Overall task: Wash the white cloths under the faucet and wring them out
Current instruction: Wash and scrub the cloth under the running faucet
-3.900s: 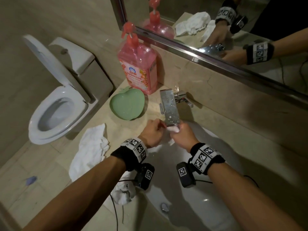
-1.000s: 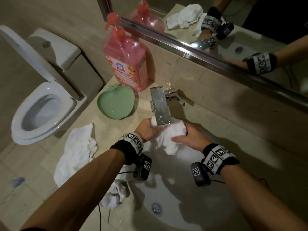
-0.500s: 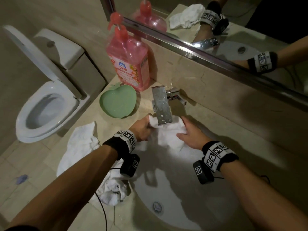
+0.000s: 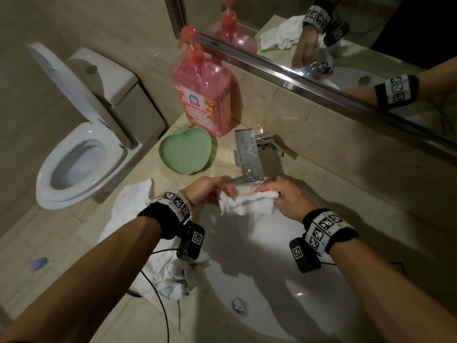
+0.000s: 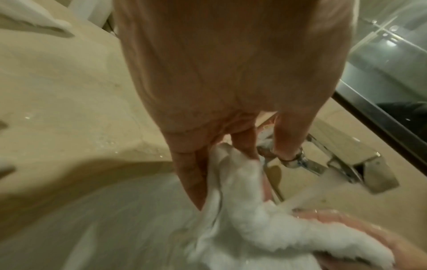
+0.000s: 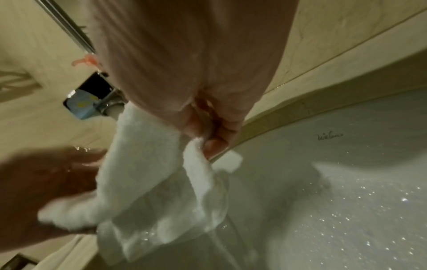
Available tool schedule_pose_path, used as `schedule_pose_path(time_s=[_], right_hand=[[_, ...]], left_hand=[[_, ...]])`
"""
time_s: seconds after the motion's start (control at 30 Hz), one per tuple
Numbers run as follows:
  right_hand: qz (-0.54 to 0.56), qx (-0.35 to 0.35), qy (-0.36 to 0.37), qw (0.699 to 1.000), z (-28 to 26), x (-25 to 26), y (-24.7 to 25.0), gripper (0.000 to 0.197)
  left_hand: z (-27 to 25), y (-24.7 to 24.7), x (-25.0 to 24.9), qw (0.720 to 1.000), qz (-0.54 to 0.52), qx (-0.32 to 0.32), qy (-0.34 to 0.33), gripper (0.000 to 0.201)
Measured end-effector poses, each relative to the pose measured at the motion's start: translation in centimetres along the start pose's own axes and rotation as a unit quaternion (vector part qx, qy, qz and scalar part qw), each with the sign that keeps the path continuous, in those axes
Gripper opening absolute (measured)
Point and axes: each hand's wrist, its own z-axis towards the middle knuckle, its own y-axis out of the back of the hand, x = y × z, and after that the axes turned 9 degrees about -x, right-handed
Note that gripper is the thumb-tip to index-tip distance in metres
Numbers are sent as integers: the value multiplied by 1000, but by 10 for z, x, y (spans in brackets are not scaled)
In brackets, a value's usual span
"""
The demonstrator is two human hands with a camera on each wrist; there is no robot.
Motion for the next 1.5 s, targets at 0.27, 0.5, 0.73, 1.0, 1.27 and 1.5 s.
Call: schedule_pose_path(time_s=[0.27, 0.5, 0.73, 1.0, 1.27, 1.5], right_hand=[[112, -15, -60, 992, -8, 10, 12, 29], [49, -65, -89, 993, -2, 0, 13, 55], [109, 18, -194, 975, 4, -12, 3, 44], [228, 147, -257, 928, 29, -1, -28, 89], [-55, 48, -128, 989, 35, 15, -28, 53], [-328, 59, -11, 943, 27, 12, -22, 19]], left_hand=[[17, -33, -10, 923, 357, -74, -124, 63], [38, -66, -12, 850, 507, -24, -143, 52], [37, -57, -2, 866, 447, -19, -222, 36], [24, -33, -3, 823, 491, -68, -279, 71], [33, -61, -17, 796, 563, -136, -175, 43], [46, -82, -7, 816, 545, -92, -167, 40]])
